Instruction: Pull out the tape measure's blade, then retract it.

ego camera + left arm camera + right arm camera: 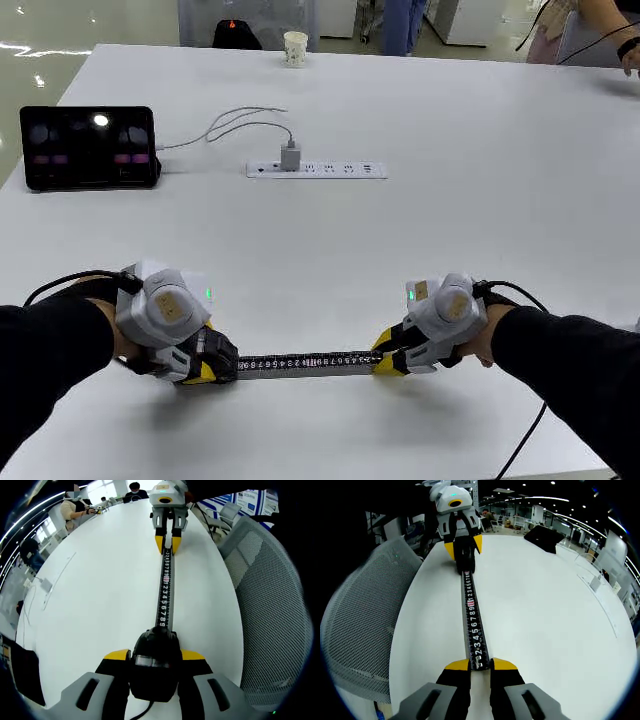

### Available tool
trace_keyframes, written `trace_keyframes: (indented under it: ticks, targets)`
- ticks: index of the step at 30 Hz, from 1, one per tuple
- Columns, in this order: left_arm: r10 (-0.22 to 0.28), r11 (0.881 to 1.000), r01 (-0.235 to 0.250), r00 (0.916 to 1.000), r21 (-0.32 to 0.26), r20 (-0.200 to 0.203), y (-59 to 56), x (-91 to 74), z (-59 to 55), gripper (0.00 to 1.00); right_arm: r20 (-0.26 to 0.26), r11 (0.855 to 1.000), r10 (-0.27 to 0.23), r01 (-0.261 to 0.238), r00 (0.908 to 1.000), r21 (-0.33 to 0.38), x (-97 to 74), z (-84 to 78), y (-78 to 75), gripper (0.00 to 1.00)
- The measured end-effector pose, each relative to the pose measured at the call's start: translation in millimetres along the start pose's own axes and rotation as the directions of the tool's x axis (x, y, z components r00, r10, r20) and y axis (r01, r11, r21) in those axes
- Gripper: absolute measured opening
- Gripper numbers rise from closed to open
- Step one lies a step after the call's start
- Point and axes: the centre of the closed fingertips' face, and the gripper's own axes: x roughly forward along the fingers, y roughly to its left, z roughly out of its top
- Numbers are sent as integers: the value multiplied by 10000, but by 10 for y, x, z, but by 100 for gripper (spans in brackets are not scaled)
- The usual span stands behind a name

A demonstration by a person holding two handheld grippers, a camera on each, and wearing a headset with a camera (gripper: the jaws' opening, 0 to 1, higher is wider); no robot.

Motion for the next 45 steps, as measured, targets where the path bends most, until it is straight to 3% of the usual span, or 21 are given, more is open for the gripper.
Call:
trace_keyframes:
  ticks: [45]
  targets:
    - [66, 10000, -66, 10000, -60, -1, -15, 5, 10, 31, 45, 9997, -159, 158, 9999, 211, -182, -252, -34, 10]
